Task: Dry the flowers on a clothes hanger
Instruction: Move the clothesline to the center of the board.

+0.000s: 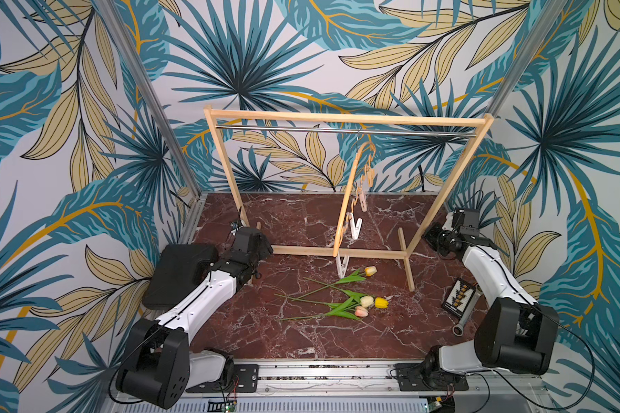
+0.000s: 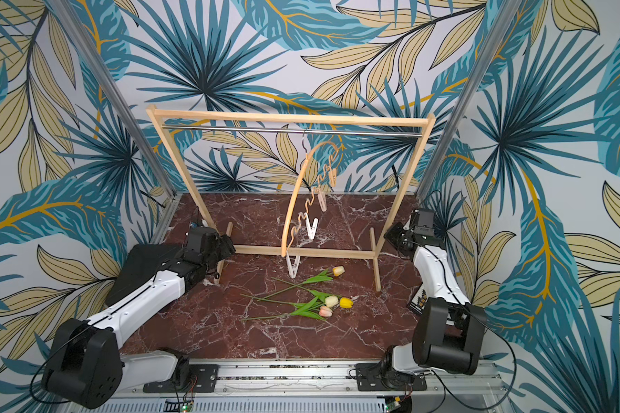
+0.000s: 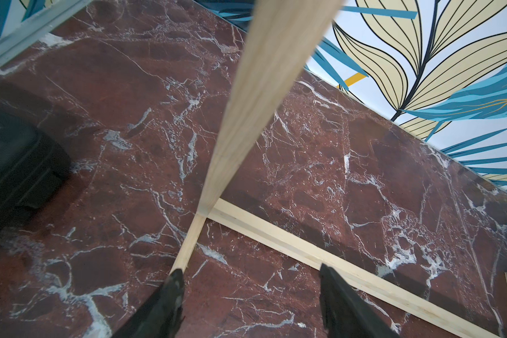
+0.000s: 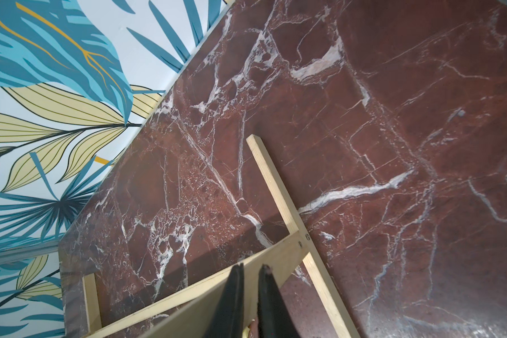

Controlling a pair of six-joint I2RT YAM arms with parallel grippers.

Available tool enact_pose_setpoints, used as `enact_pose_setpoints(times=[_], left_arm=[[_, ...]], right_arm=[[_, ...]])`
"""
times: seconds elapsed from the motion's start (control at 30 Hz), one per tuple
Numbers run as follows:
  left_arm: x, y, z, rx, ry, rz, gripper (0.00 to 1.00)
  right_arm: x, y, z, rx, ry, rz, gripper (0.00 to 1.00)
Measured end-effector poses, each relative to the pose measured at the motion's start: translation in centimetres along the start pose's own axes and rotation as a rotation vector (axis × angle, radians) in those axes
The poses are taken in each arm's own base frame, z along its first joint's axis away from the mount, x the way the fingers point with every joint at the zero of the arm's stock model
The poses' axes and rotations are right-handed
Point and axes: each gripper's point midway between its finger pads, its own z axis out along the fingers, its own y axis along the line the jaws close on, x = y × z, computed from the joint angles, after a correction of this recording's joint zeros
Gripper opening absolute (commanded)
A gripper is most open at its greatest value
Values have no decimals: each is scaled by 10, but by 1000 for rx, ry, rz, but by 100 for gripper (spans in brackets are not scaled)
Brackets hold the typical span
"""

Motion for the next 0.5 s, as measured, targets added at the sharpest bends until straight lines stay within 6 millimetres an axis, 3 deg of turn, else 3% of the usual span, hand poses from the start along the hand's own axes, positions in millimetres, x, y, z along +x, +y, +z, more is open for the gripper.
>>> enact_pose_setpoints(times=[0.13,0.33,0.5], left_arm=[[0,1,0,-5,-3,12,75],[3,2,-1,-8,12,24,76],[3,1,-11,1,19,-4,76]], right_arm=[[6,6,3,-2,13,-16,18],[16,-9,1,96,16,-36,45],[60,-18,-23,202,49,-130,57]])
